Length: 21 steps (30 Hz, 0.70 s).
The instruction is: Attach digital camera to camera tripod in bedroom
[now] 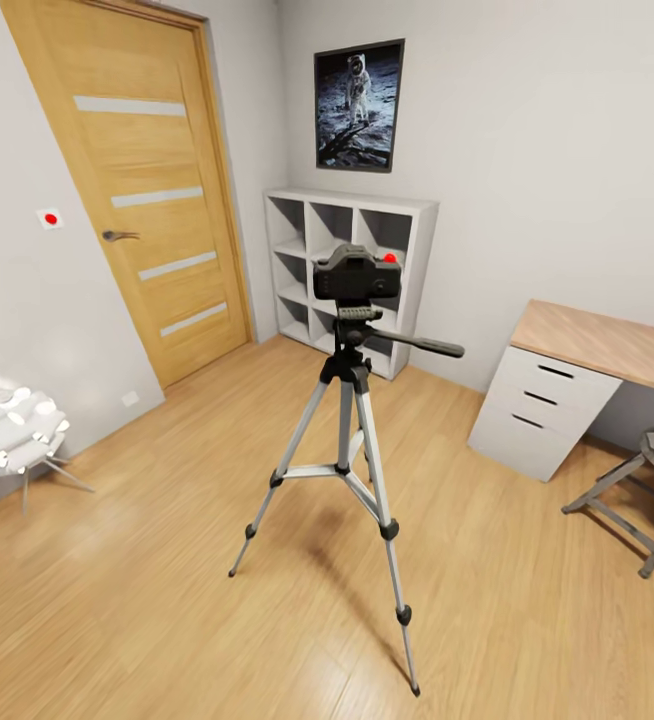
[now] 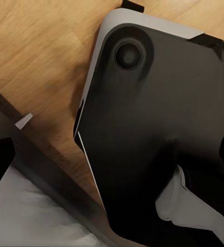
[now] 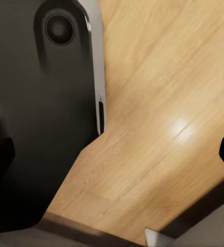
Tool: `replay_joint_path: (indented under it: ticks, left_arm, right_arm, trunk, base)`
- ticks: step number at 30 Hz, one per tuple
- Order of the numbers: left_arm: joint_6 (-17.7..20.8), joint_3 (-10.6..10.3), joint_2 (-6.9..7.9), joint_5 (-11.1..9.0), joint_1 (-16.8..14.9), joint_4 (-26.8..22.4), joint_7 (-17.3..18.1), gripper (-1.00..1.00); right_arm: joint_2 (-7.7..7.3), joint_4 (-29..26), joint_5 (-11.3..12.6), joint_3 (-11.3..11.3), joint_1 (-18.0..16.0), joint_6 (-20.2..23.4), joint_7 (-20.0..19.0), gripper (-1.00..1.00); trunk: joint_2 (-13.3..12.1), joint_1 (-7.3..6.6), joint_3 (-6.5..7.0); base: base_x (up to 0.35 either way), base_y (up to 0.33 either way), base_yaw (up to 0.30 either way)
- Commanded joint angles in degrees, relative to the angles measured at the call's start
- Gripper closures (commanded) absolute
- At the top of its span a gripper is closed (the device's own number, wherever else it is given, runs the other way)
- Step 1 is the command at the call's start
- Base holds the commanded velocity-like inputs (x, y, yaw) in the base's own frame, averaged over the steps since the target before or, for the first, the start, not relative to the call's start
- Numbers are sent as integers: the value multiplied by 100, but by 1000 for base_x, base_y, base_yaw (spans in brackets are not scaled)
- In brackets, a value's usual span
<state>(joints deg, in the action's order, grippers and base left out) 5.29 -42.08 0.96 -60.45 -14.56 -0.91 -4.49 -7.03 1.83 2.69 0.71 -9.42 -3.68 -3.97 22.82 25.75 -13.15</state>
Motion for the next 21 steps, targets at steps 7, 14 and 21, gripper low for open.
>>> replay_joint_path:
  ticks: [7,14,21]
  left_arm:
    - [25,-39,8,-36,-3,-4,-26,-100]
    - [25,-40,9,-26,-3,5,-26,-100]
    - [25,-56,9,-21,-3,-8,-26,-100]
  right_arm:
    - [-1,20,29,8,-6,-46,-25,-100]
    - [0,20,26,8,-7,-47,-25,-100]
    - [-4,20,29,7,-7,-52,-25,-100]
  trunk:
    - [10,3,55]
    - [10,3,120]
    - [10,3,185]
  base:
    - [0,0,0]
    - [0,0,0]
    - [0,0,0]
